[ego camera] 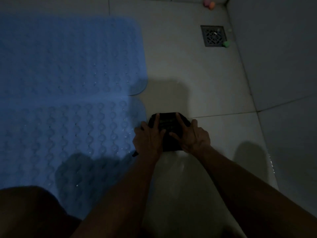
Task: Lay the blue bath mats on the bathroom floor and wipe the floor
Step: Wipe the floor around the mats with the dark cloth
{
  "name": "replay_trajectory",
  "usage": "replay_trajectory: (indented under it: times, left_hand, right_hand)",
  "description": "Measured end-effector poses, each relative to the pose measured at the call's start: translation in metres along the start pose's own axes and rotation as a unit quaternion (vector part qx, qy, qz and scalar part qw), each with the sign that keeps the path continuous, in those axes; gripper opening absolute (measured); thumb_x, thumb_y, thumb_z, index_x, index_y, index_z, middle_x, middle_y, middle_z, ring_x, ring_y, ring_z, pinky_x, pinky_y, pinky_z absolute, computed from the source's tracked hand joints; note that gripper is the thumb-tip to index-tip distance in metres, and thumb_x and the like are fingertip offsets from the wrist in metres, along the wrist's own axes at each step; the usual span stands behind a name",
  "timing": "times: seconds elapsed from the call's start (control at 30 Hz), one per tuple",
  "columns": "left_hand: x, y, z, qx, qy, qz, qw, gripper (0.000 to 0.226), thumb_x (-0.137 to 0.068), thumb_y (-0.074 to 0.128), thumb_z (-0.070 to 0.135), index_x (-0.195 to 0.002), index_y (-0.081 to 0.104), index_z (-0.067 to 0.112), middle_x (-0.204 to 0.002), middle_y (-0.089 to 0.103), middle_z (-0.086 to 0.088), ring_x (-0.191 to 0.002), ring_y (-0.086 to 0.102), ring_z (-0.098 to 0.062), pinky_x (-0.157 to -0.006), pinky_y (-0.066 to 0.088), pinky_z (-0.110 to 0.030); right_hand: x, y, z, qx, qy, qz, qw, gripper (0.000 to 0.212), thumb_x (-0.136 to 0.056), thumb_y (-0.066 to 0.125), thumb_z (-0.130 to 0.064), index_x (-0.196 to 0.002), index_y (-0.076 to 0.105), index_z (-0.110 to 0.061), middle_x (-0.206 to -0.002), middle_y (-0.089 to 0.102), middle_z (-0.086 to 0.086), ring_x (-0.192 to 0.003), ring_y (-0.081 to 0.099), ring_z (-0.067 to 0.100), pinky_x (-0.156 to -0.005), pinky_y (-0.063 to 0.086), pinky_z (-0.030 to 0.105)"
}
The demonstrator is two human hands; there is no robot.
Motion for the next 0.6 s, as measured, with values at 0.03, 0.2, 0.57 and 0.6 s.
replay_trajectory:
  times: [0.03, 0.2, 0.57, 0.6]
  left_hand:
    - [0.004, 0.002, 0.0, -0.008, -0.001, 0.003, 1.0, 0.066, -0.1, 0.027, 0.062, -0.156, -0.002, 0.044, -0.136, 0.039, -0.015, -0.112, 0.047, -0.033, -0.078, 0.046, -0.039]
    - [0.011, 0.005, 0.001, -0.041, -0.011, -0.001, 0.999, 0.066, -0.1, 0.024, 0.064, -0.156, -0.005, 0.045, -0.137, 0.038, -0.015, -0.111, 0.047, -0.032, -0.074, 0.04, -0.038]
    - [0.055, 0.017, 0.008, -0.134, -0.084, -0.021, 0.987, 0.067, -0.1, 0.021, 0.063, -0.153, -0.017, 0.045, -0.137, 0.04, -0.015, -0.107, 0.049, -0.03, -0.07, 0.035, -0.036]
    - [0.06, 0.019, 0.008, -0.14, -0.092, -0.025, 0.985, 0.068, -0.1, 0.021, 0.063, -0.153, -0.017, 0.045, -0.136, 0.04, -0.016, -0.107, 0.049, -0.03, -0.07, 0.035, -0.036]
  right_hand:
    - [0.002, 0.001, -0.001, 0.005, -0.003, 0.0, 1.0, 0.082, -0.091, 0.033, -0.075, -0.155, -0.009, -0.045, -0.135, 0.037, 0.016, -0.105, 0.058, 0.037, -0.083, 0.046, 0.039]
    - [0.01, 0.013, 0.004, -0.01, -0.021, 0.02, 1.0, 0.081, -0.092, 0.028, -0.075, -0.155, -0.012, -0.044, -0.137, 0.037, 0.018, -0.1, 0.059, 0.035, -0.078, 0.046, 0.038]
    - [0.029, 0.037, 0.012, -0.041, -0.109, 0.009, 0.993, 0.081, -0.094, 0.025, -0.072, -0.155, -0.015, -0.039, -0.137, 0.036, 0.022, -0.092, 0.058, 0.033, -0.069, 0.042, 0.035]
    - [0.03, 0.039, 0.012, -0.02, -0.116, 0.007, 0.993, 0.081, -0.095, 0.025, -0.072, -0.155, -0.016, -0.037, -0.136, 0.037, 0.022, -0.091, 0.058, 0.032, -0.069, 0.041, 0.035]
Point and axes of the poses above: each hand's wrist, its own x-axis away from the middle knuckle, its own y-axis out of the palm, z = x × y, the point moved 8 cm from there along -x, towards the middle knuckle
